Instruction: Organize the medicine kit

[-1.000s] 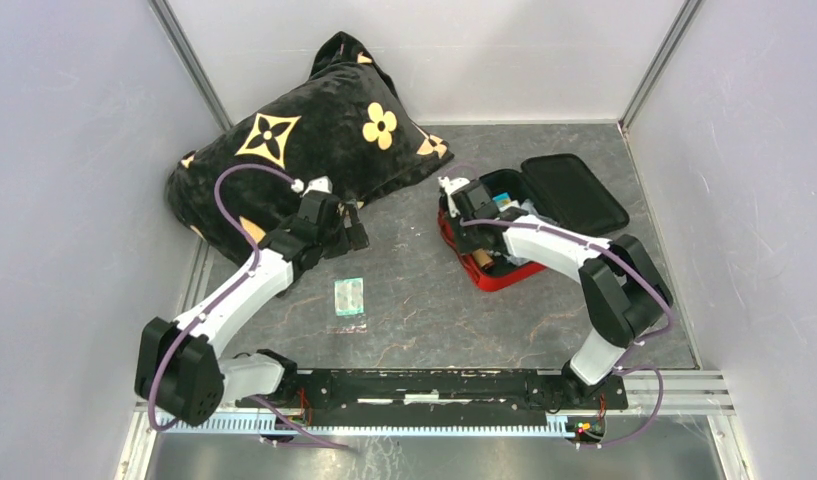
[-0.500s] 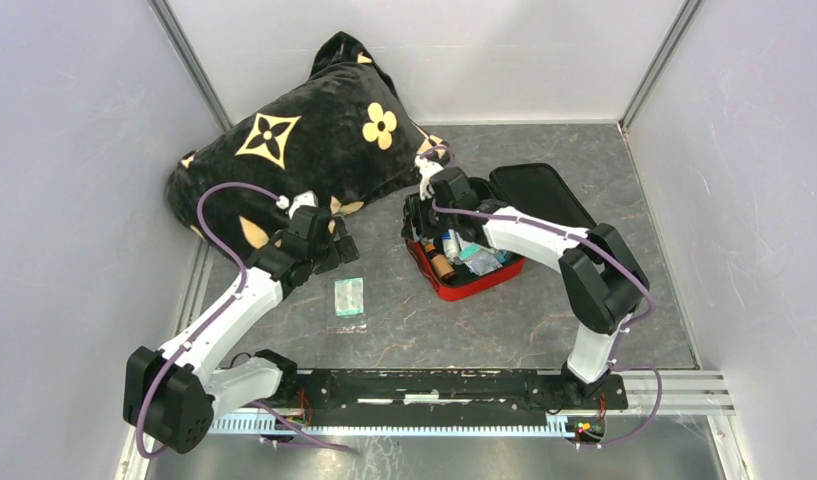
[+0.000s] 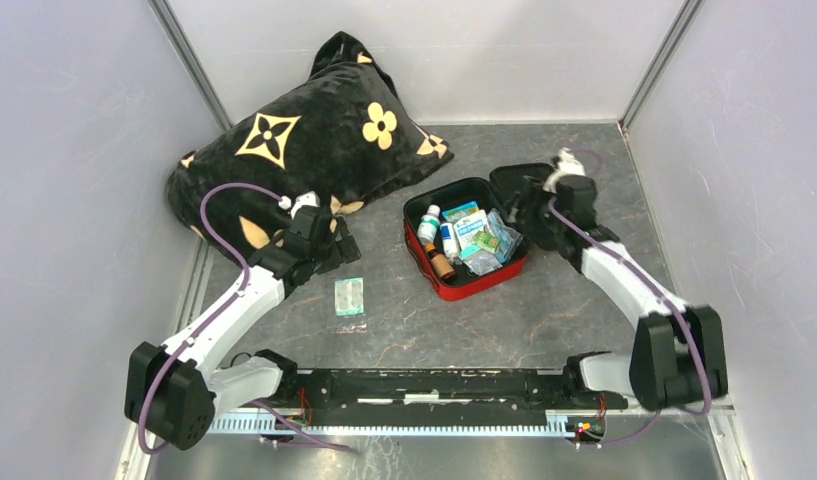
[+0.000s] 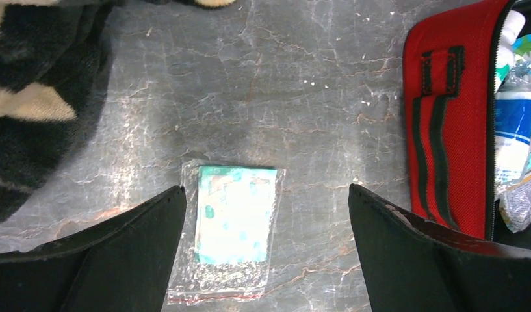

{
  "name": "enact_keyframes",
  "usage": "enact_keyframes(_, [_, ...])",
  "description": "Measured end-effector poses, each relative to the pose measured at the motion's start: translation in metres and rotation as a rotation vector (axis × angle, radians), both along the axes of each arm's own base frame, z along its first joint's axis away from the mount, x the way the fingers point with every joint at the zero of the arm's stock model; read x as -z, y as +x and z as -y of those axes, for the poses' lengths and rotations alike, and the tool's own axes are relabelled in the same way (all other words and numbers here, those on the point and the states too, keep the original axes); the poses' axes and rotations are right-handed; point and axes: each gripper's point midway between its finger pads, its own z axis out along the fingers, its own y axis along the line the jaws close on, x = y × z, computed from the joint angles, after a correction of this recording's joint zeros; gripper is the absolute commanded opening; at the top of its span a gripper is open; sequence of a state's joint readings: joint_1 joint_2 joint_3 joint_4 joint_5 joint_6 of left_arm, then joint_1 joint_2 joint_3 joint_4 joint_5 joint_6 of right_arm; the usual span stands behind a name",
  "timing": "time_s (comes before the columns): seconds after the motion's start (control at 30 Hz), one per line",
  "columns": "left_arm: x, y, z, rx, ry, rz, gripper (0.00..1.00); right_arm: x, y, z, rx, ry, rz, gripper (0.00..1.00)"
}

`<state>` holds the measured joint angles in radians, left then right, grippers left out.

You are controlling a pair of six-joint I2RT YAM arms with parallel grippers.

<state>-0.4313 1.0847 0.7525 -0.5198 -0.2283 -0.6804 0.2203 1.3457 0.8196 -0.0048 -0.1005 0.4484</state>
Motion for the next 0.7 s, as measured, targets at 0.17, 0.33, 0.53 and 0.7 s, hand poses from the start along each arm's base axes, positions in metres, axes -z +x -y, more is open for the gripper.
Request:
enact_keyframes(0.17, [-0.01,0.021,0.021,0.05,-0.01,0.008,1.0,0.018,-0.027,0.1,0.307,0.042,-0.011,0.87])
enact_keyframes(0.33, [-0.037,0.05,0.053,0.12,-0.029,0.081,1.0,0.045,-0.055,0.15,0.503,0.163,-0.048,0.9])
enact_keyframes(0.53, [-0.032,0.052,0.061,0.139,-0.035,0.07,0.99,0.084,-0.087,0.152,0.582,0.384,-0.114,0.92])
enact_keyframes(0.7, [-0.017,0.039,0.041,0.093,0.028,0.04,0.95,0.057,-0.081,0.138,0.495,0.358,-0.053,0.9])
